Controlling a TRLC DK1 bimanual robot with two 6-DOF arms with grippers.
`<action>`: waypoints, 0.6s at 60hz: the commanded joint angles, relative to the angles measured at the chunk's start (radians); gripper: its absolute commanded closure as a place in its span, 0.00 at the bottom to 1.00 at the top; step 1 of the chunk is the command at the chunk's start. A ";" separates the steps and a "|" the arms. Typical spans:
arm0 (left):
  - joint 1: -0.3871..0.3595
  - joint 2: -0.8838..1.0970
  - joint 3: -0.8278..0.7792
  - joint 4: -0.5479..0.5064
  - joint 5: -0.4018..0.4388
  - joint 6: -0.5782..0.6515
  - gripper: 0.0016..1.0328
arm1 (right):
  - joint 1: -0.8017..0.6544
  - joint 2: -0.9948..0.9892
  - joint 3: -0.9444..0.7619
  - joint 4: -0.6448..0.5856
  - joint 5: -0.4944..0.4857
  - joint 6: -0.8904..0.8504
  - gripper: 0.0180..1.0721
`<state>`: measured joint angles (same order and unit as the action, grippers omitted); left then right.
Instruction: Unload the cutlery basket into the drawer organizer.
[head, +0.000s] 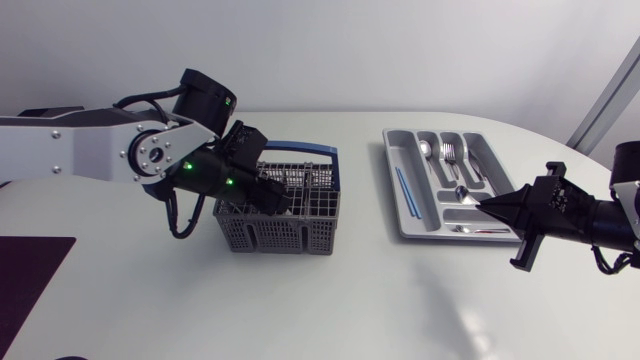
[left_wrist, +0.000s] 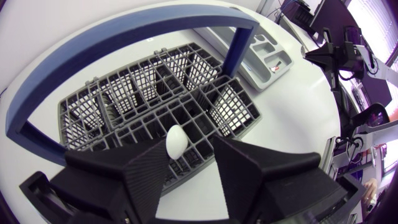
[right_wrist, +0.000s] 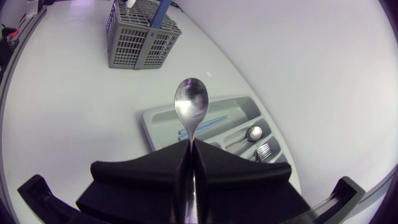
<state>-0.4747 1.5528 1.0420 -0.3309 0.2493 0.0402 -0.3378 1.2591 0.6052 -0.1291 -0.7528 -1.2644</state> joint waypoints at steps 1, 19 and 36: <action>-0.012 0.032 -0.017 0.012 0.001 -0.028 0.74 | -0.032 0.085 0.059 -0.014 -0.014 -0.086 0.94; -0.019 0.043 -0.013 0.020 -0.001 -0.028 0.92 | -0.096 0.359 0.237 -0.112 0.009 -0.276 0.94; -0.019 0.030 -0.011 0.020 -0.001 -0.028 0.93 | -0.099 0.530 0.369 -0.132 0.063 -0.336 0.94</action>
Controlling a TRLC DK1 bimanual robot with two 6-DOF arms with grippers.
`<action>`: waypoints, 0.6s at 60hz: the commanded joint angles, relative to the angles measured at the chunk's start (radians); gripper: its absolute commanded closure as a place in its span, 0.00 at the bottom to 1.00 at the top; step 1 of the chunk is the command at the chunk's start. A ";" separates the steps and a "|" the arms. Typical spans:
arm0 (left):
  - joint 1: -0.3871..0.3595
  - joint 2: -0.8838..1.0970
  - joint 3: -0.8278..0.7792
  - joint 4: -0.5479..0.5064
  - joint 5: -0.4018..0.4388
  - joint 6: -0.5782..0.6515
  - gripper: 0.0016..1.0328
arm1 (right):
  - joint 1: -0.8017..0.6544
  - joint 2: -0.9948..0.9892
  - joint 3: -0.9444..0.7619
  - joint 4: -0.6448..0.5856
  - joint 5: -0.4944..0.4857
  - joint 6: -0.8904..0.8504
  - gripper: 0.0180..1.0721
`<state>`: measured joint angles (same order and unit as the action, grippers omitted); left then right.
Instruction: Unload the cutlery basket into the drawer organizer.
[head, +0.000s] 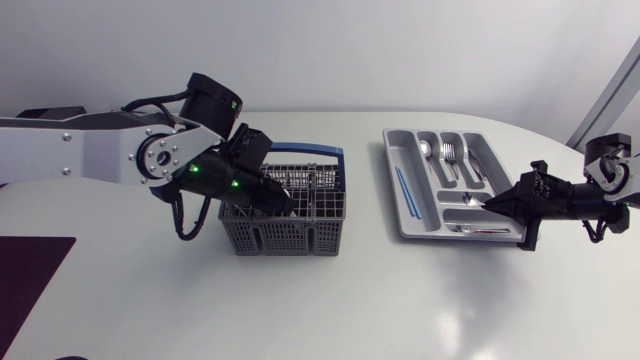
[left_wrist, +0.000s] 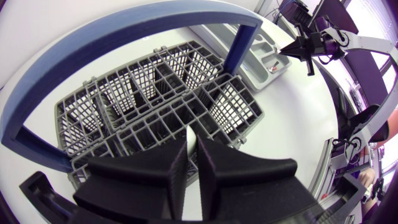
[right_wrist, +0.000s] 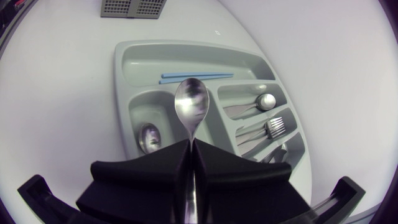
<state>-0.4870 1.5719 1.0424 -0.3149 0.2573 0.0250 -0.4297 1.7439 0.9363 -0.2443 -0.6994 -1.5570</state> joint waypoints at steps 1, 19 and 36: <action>-0.007 0.010 -0.013 0.004 -0.009 -0.013 0.93 | -0.009 0.049 0.042 -0.016 0.011 -0.044 0.95; 0.008 -0.081 -0.028 -0.006 -0.007 -0.020 0.93 | -0.004 0.089 0.058 -0.013 0.061 -0.104 0.95; 0.025 -0.161 -0.058 -0.016 -0.006 -0.022 0.93 | 0.009 0.101 0.038 -0.013 0.126 -0.140 0.74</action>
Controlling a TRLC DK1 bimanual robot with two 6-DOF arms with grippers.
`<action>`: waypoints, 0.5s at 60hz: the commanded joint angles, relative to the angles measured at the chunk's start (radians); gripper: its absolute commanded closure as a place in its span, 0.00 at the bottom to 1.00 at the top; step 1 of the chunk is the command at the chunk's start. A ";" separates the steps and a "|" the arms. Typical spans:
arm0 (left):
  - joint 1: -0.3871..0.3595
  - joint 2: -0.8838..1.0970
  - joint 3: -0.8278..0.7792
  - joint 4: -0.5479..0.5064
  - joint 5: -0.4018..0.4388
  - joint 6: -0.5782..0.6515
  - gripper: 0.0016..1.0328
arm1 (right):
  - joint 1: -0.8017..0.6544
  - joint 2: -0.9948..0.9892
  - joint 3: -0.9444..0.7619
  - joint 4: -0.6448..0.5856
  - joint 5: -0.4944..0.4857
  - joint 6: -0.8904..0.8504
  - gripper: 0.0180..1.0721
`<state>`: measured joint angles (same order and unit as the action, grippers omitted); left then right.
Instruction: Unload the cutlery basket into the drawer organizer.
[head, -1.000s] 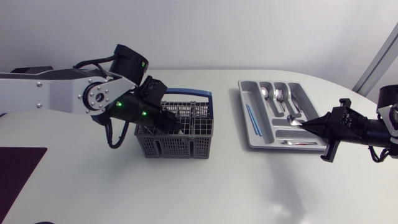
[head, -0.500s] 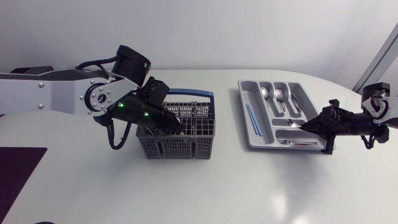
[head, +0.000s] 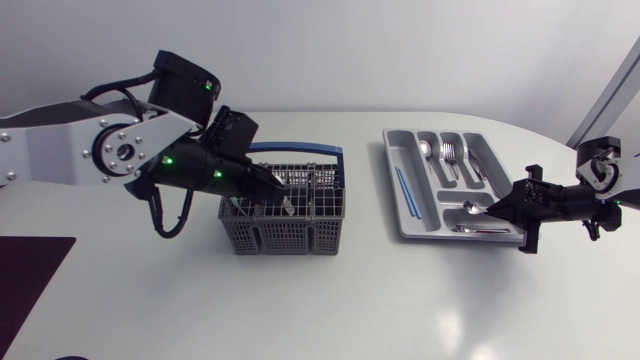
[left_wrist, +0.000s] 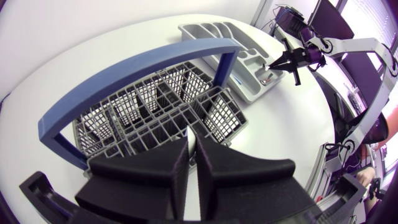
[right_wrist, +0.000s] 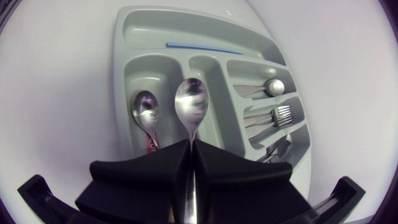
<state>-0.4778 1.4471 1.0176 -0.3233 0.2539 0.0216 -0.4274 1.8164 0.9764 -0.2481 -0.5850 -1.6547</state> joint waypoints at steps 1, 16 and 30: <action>0.018 -0.040 -0.034 -0.010 -0.001 -0.018 0.93 | 0.007 0.029 -0.002 -0.010 0.013 -0.040 0.66; 0.025 -0.106 -0.063 -0.017 0.019 -0.018 0.93 | 0.012 -0.025 -0.035 -0.010 0.020 -0.013 0.25; 0.028 -0.197 -0.099 -0.017 0.027 -0.003 0.93 | 0.026 -0.198 -0.113 -0.034 0.007 0.036 0.21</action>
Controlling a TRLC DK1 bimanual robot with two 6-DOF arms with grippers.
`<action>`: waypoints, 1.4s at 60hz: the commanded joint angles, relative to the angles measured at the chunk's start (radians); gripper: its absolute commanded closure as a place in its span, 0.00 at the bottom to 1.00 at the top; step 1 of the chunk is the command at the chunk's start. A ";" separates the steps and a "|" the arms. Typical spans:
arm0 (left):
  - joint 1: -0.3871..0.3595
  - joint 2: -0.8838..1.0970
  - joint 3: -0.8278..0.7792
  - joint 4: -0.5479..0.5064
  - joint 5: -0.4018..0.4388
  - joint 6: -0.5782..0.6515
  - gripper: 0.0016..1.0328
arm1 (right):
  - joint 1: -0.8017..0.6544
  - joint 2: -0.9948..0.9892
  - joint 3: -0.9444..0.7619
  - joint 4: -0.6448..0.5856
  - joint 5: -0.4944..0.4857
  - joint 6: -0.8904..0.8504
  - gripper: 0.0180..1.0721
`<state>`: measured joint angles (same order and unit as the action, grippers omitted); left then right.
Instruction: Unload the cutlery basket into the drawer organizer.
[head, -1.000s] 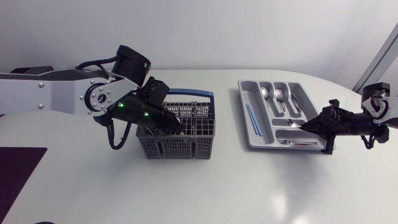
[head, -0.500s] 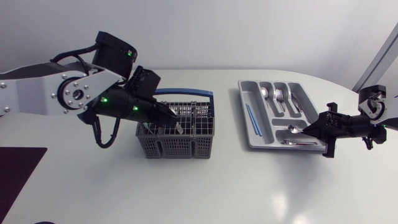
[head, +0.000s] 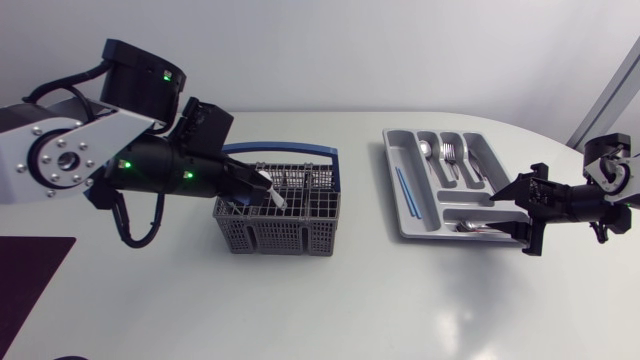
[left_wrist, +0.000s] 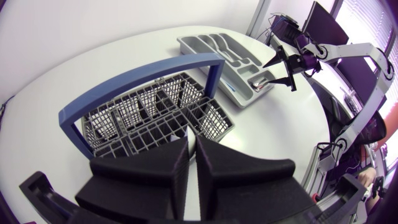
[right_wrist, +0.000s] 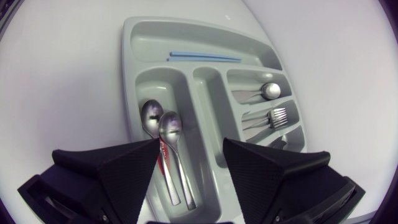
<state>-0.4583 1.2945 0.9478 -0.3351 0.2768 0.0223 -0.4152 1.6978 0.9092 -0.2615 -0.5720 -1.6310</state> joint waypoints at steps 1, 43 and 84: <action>0.009 -0.055 -0.032 -0.005 0.004 -0.002 0.93 | 0.016 -0.098 -0.055 -0.025 -0.008 0.014 0.21; -0.039 -0.192 0.029 -0.087 0.225 0.199 0.93 | 0.622 -0.794 -0.174 -0.341 -0.037 0.556 0.22; -0.237 -0.040 0.086 -0.203 0.415 0.426 0.93 | 1.017 -0.704 -0.144 -0.150 0.027 0.847 0.55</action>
<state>-0.6762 1.2243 0.9943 -0.5262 0.6765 0.4065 0.5892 0.9768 0.7528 -0.4316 -0.5461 -0.8185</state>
